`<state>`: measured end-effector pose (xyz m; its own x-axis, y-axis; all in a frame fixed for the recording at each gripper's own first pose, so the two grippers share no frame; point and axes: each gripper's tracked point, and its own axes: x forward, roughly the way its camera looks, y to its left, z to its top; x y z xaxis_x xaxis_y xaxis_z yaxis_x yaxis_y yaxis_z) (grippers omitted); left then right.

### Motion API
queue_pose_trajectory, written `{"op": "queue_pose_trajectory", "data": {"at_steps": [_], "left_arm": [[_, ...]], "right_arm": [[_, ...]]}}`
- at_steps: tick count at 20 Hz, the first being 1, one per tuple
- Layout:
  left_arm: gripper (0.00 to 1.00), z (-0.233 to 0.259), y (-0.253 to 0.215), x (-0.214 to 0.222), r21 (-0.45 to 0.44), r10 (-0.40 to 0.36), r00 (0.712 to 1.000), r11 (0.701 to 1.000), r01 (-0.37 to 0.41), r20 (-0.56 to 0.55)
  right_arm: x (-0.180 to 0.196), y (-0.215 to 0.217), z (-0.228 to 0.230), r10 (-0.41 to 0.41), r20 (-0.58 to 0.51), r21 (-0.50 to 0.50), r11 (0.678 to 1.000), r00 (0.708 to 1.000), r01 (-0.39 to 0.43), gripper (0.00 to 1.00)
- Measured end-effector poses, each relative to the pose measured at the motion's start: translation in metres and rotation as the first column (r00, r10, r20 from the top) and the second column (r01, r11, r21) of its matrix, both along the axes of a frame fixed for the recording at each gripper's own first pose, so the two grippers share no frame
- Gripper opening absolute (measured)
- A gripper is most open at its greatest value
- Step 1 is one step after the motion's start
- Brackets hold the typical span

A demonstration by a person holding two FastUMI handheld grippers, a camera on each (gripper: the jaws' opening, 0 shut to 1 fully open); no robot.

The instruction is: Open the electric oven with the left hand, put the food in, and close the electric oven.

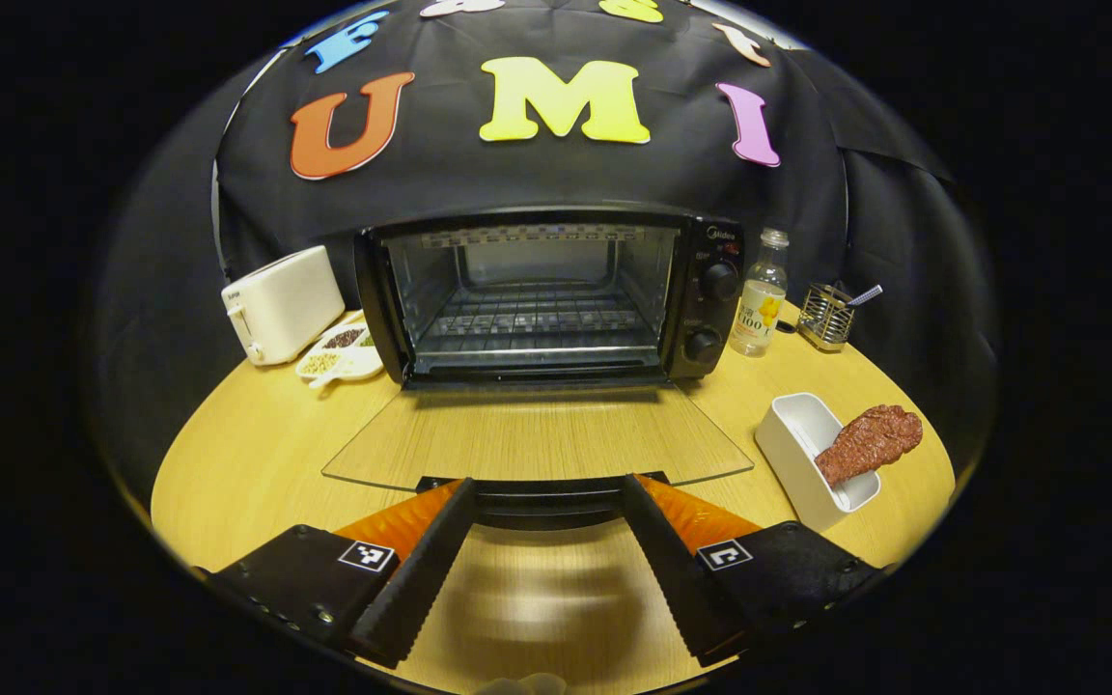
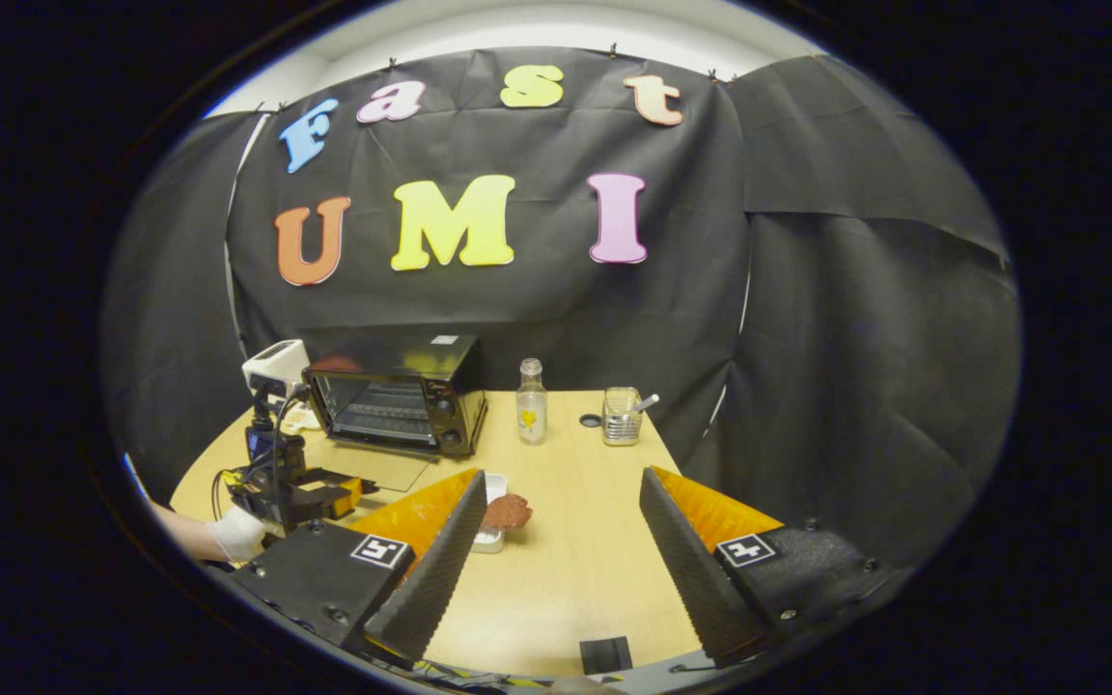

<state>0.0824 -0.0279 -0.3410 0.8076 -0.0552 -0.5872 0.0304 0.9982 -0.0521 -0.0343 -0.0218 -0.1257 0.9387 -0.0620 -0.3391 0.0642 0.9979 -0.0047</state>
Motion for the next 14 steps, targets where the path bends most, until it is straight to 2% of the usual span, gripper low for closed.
{"op": "queue_pose_trajectory", "data": {"at_steps": [1, 7, 14], "left_arm": [[0.98, -0.004, -0.001, 0.0, 0.003, -0.003, 1.0, 1.0, 0.003, -0.016], [0.96, -0.025, -0.006, -0.009, 0.021, -0.025, 0.996, 0.999, 0.027, -0.085], [0.97, -0.01, 0.001, -0.007, 0.035, -0.033, 0.999, 0.999, 0.035, -0.041]], "right_arm": [[0.0, 0.001, -0.003, 0.001, -0.008, 0.0, 1.0, 1.0, -0.001, 1.0], [-0.005, 0.0, -0.008, -0.007, -0.019, -0.001, 1.0, 1.0, 0.007, 1.0], [-0.007, -0.003, -0.008, -0.021, -0.014, 0.0, 1.0, 1.0, 0.021, 1.0]]}}
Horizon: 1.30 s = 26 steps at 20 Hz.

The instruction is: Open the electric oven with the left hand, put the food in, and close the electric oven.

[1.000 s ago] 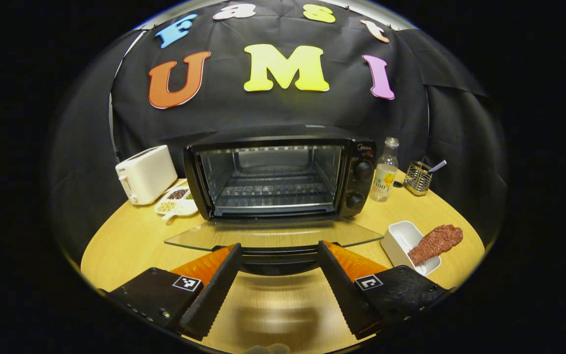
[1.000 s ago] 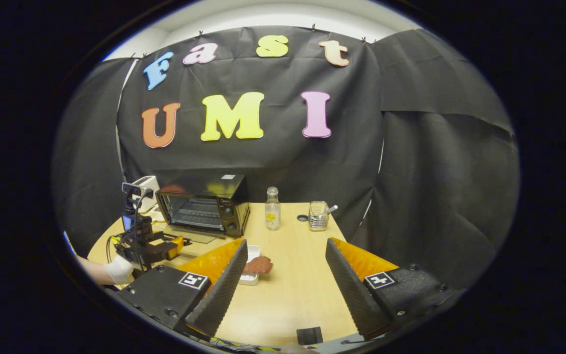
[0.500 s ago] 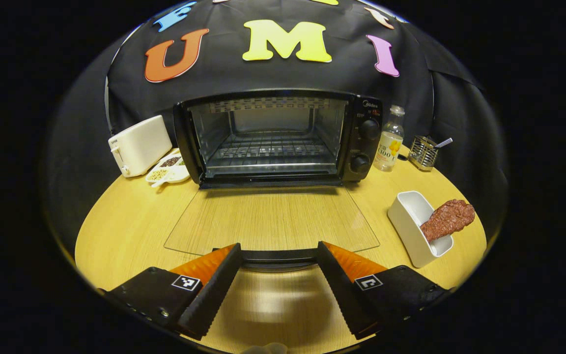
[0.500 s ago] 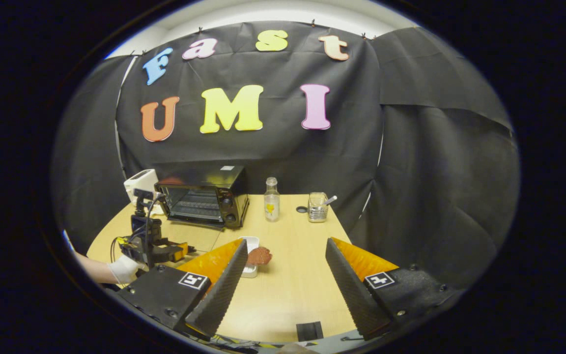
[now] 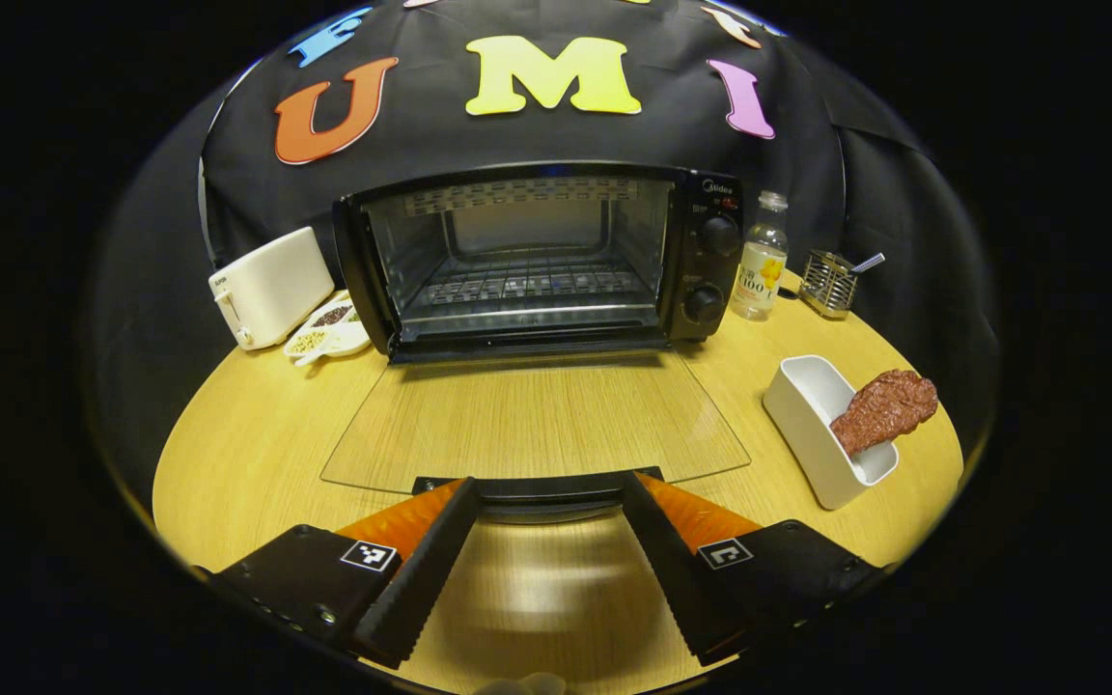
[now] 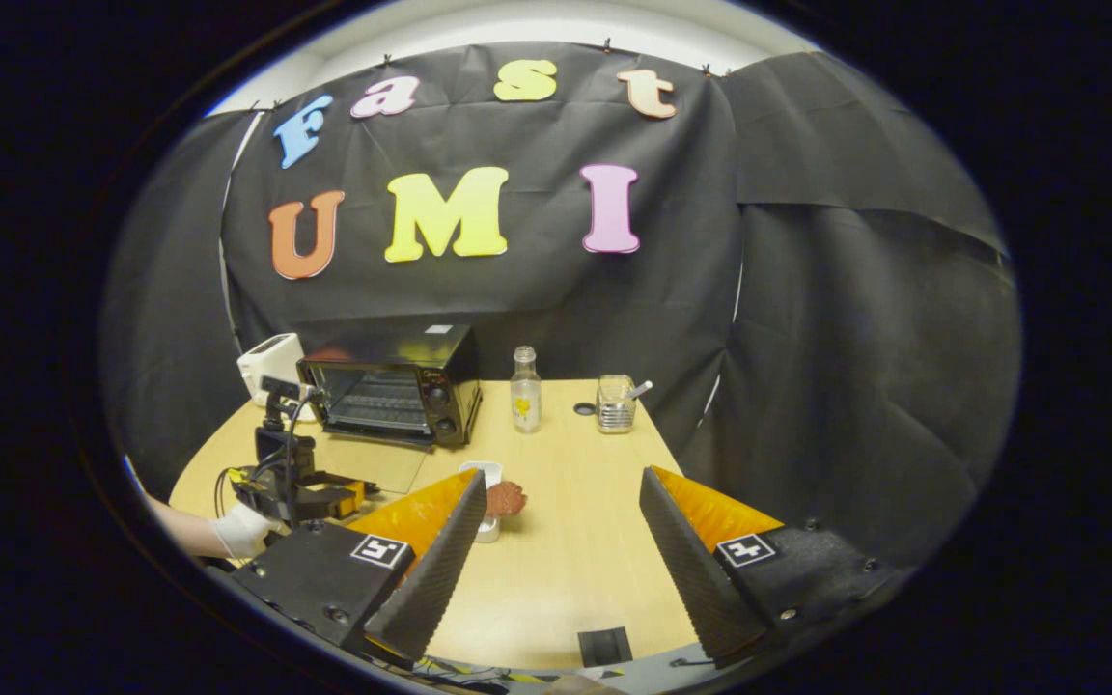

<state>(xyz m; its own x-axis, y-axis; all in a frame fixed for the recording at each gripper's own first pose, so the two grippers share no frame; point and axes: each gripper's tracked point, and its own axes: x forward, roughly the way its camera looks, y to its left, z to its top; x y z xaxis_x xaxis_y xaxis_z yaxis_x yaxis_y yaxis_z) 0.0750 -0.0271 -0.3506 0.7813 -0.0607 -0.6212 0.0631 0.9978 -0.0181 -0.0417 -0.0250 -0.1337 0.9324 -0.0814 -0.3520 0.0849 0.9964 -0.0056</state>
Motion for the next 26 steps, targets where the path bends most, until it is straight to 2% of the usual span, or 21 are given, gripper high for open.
{"op": "queue_pose_trajectory", "data": {"at_steps": [2, 3, 8, 12, 13, 16, 19, 22, 24, 25, 26], "left_arm": [[0.97, 0.016, 0.006, -0.002, 0.014, -0.008, 0.999, 1.0, 0.007, 0.039], [0.97, 0.026, 0.009, -0.004, 0.016, -0.01, 0.998, 1.0, 0.009, 0.06], [0.97, 0.092, 0.026, -0.024, -0.019, 0.017, 0.985, 1.0, -0.014, 0.173], [0.97, 0.154, 0.036, -0.04, -0.014, 0.041, 0.961, 0.999, -0.038, 0.274], [0.97, 0.171, 0.038, -0.043, -0.02, 0.058, 0.953, 0.998, -0.054, 0.296], [0.97, 0.215, 0.044, -0.057, -0.025, 0.115, 0.93, 0.993, -0.114, 0.348], [0.97, 0.249, 0.052, -0.073, -0.001, 0.162, 0.913, 0.985, -0.174, 0.375], [0.97, 0.276, 0.054, -0.088, 0.025, 0.205, 0.893, 0.972, -0.235, 0.401], [0.96, 0.288, 0.051, -0.099, 0.028, 0.236, 0.883, 0.962, -0.27, 0.405], [1.0, 0.293, 0.05, -0.102, 0.026, 0.251, 0.878, 0.958, -0.286, 0.406], [0.97, 0.296, 0.048, -0.105, 0.021, 0.269, 0.874, 0.953, -0.303, 0.404]], "right_arm": [[0.003, 0.002, -0.001, 0.007, 0.003, -0.003, 1.0, 1.0, -0.007, 1.0], [0.007, 0.002, -0.003, 0.009, 0.004, -0.001, 1.0, 1.0, -0.009, 0.96], [0.036, 0.003, -0.026, 0.06, -0.027, 0.029, 0.998, 0.998, -0.059, 0.97], [0.081, 0.004, -0.062, 0.142, -0.091, 0.057, 0.989, 0.986, -0.137, 1.0], [0.094, 0.006, -0.072, 0.165, -0.108, 0.082, 0.984, 0.98, -0.157, 0.97], [0.134, 0.013, -0.105, 0.223, -0.154, 0.17, 0.966, 0.963, -0.197, 1.0], [0.164, 0.024, -0.143, 0.293, -0.225, 0.252, 0.939, 0.929, -0.235, 1.0], [0.181, 0.031, -0.179, 0.349, -0.301, 0.346, 0.907, 0.888, -0.239, 0.98], [0.184, 0.036, -0.196, 0.386, -0.337, 0.415, 0.88, 0.859, -0.232, 0.91], [0.185, 0.04, -0.204, 0.4, -0.352, 0.448, 0.866, 0.846, -0.224, 0.83], [0.186, 0.045, -0.21, 0.419, -0.366, 0.48, 0.85, 0.831, -0.217, 0.77]]}}
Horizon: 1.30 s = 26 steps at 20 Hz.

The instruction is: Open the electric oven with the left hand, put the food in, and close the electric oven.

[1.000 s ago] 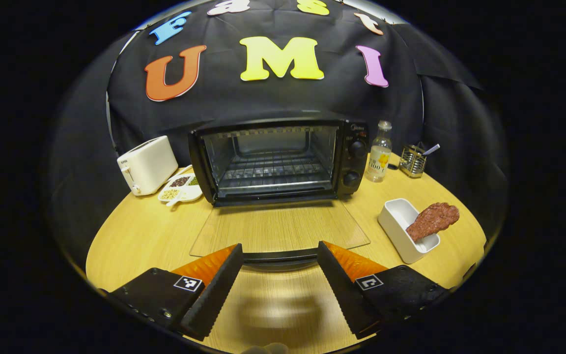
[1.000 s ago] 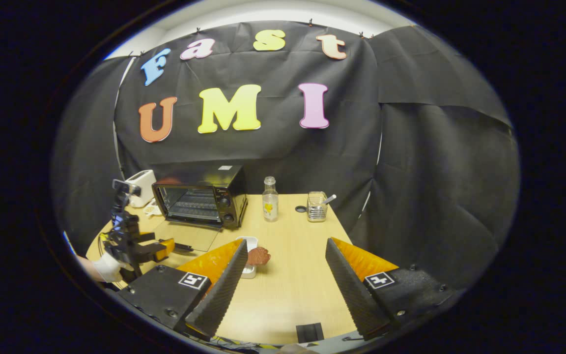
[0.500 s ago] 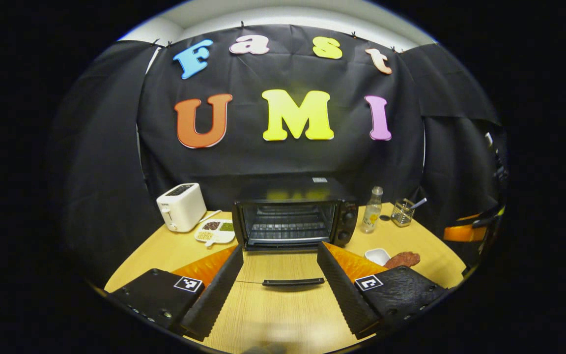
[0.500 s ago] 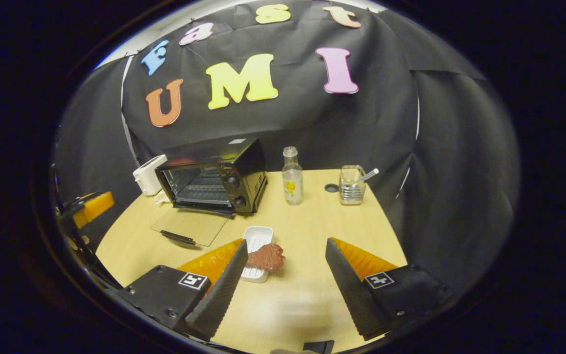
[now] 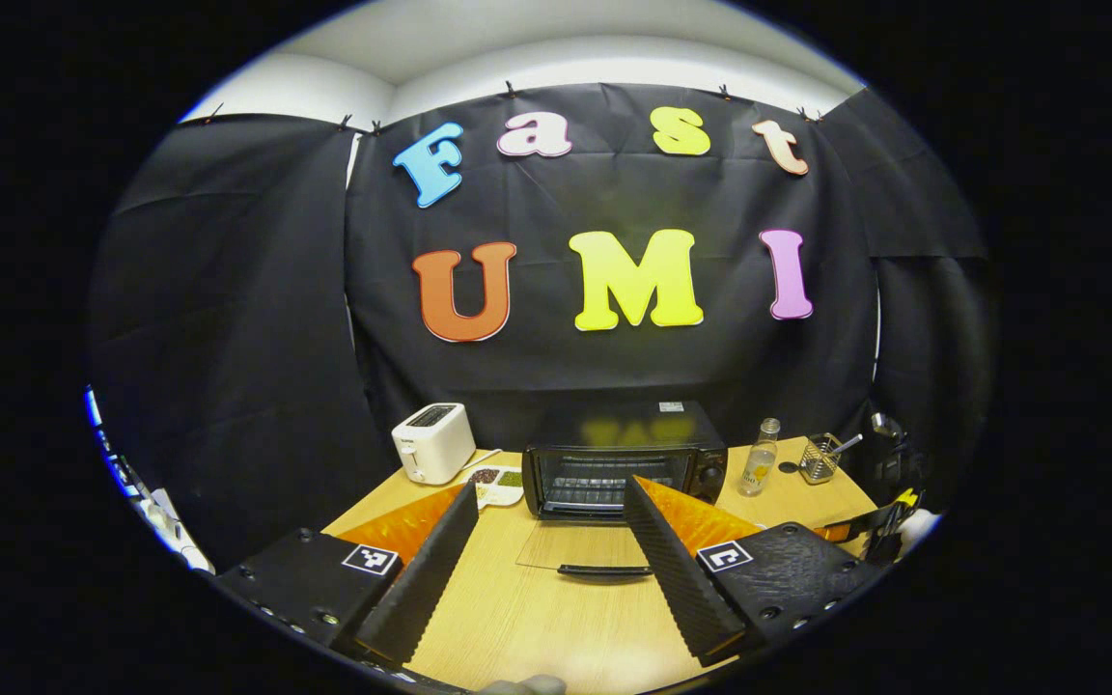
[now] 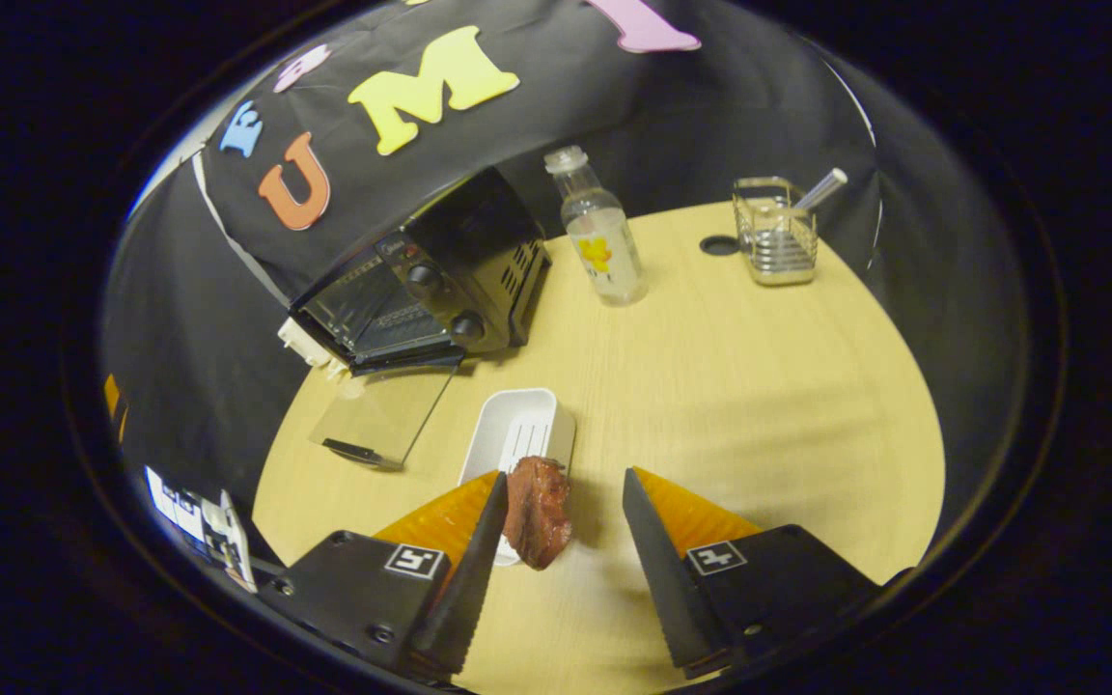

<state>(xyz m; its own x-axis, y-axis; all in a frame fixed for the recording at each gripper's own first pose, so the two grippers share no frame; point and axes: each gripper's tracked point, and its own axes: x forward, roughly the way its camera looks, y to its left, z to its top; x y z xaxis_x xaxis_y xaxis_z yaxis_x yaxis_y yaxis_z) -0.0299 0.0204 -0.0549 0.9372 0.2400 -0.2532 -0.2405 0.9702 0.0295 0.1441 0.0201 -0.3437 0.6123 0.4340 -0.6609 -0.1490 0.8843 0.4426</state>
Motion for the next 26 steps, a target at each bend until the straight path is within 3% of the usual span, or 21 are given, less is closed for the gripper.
{"op": "queue_pose_trajectory", "data": {"at_steps": [4, 5, 6, 7, 8, 9, 10, 12, 20, 24, 26], "left_arm": [[0.97, 0.004, -0.008, -0.007, -0.019, 0.048, 0.999, 0.999, -0.048, -0.014], [0.96, 0.004, -0.009, -0.006, -0.015, 0.059, 0.998, 0.998, -0.06, -0.016], [0.96, 0.005, -0.012, -0.006, -0.019, 0.064, 0.998, 0.998, -0.064, -0.018], [0.96, 0.006, -0.015, -0.006, -0.024, 0.069, 0.997, 0.997, -0.07, -0.019], [0.97, 0.006, -0.018, -0.005, -0.03, 0.07, 0.997, 0.997, -0.07, -0.018], [0.97, 0.006, -0.019, -0.006, -0.035, 0.075, 0.997, 0.997, -0.076, -0.02], [0.97, 0.007, -0.02, -0.005, -0.04, 0.078, 0.997, 0.996, -0.079, -0.016], [0.97, 0.012, -0.019, -0.007, -0.04, 0.086, 0.996, 0.995, -0.087, -0.008], [0.97, 0.013, 0.007, -0.031, -0.026, 0.066, 0.998, 0.997, -0.066, 0.003], [0.97, 0.002, 0.029, -0.06, -0.034, 0.026, 1.0, 0.999, -0.026, 0.003], [0.97, -0.003, 0.047, -0.082, -0.034, 0.013, 1.0, 0.999, -0.013, -0.004]], "right_arm": [[-0.004, 0.016, -0.011, 0.034, -0.084, 0.114, 0.993, 0.996, -0.025, 0.52], [-0.004, 0.018, -0.01, 0.035, -0.101, 0.15, 0.989, 0.994, -0.02, 0.36], [-0.004, 0.018, -0.009, 0.039, -0.114, 0.177, 0.984, 0.993, -0.018, 0.39], [-0.005, 0.018, -0.01, 0.041, -0.123, 0.2, 0.98, 0.992, -0.016, 0.24], [-0.003, 0.017, -0.01, 0.041, -0.133, 0.218, 0.976, 0.99, -0.011, 0.27], [-0.004, 0.017, -0.01, 0.038, -0.144, 0.241, 0.971, 0.989, -0.002, 0.19], [-0.004, 0.018, -0.008, 0.033, -0.164, 0.265, 0.964, 0.986, 0.012, 0.22], [-0.006, 0.019, -0.006, 0.031, -0.179, 0.288, 0.957, 0.983, 0.022, 0.18], [-0.011, 0.028, 0.039, -0.025, -0.084, 0.304, 0.951, 0.996, 0.049, 0.16], [-0.027, 0.049, 0.076, -0.119, -0.033, 0.341, 0.932, 0.992, 0.123, 0.16], [-0.035, 0.064, 0.096, -0.194, -0.017, 0.378, 0.907, 0.981, 0.186, 0.16]]}}
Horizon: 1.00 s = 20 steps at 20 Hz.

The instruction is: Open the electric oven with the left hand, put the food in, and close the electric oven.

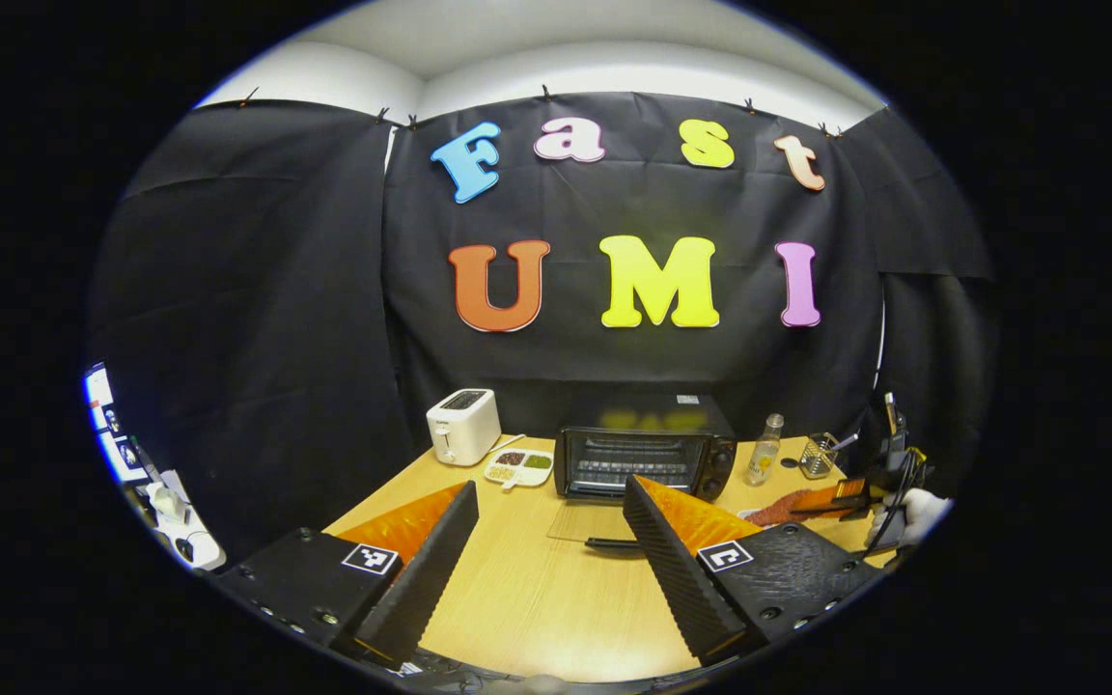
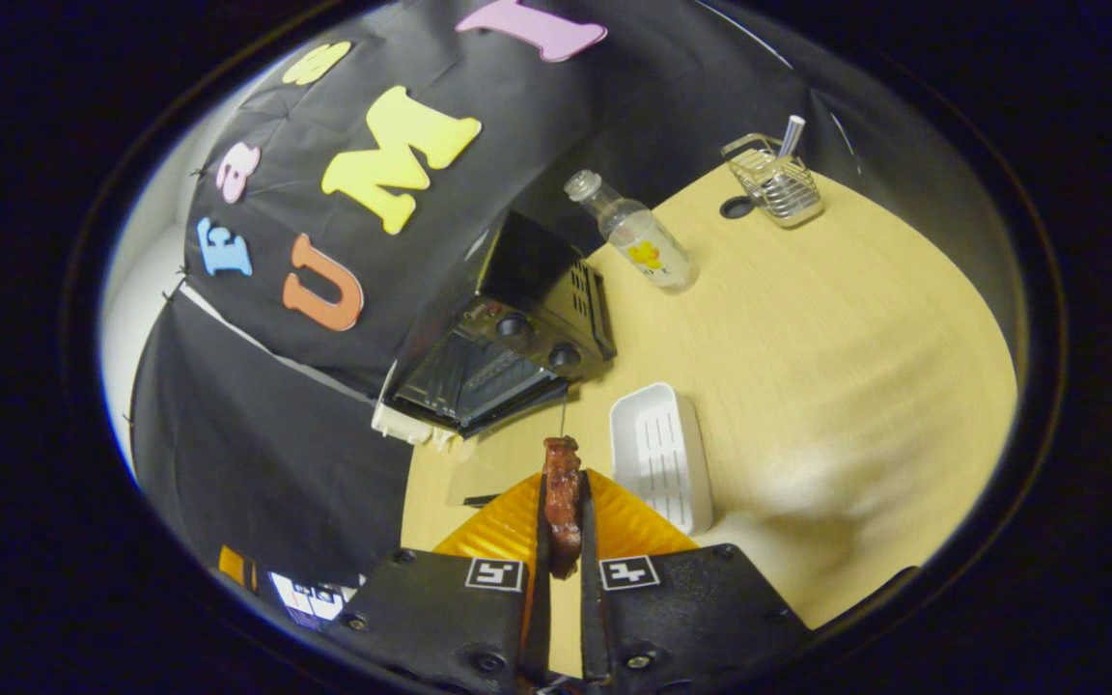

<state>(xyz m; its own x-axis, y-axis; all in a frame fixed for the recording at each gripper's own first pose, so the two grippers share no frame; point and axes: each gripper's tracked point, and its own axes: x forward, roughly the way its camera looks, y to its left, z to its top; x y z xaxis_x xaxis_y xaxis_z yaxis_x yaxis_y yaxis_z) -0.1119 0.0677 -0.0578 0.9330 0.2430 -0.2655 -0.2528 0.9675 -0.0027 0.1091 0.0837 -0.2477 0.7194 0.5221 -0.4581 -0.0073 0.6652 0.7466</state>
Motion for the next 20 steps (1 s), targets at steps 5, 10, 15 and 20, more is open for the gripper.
{"op": "queue_pose_trajectory", "data": {"at_steps": [5, 10, 15, 20], "left_arm": [[0.96, 0.001, 0.044, -0.047, 0.031, -0.026, 1.0, 0.999, 0.026, 0.011], [0.96, 0.008, 0.082, -0.073, 0.037, 0.006, 1.0, 0.999, -0.007, 0.021], [0.96, 0.018, 0.11, -0.069, 0.007, 0.044, 0.998, 0.999, -0.044, 0.035], [0.96, 0.02, 0.145, -0.048, 0.032, 0.096, 0.995, 0.995, -0.096, 0.011]], "right_arm": [[-0.006, 0.046, 0.038, -0.17, 0.06, 0.071, 0.984, 0.984, 0.165, 0.15], [0.013, 0.108, 0.053, -0.243, 0.077, 0.142, 0.963, 0.967, 0.23, 0.15], [0.065, 0.161, 0.033, -0.305, 0.047, 0.179, 0.939, 0.951, 0.292, 0.15], [0.136, 0.193, 0.011, -0.387, 0.054, 0.204, 0.907, 0.921, 0.369, 0.15]]}}
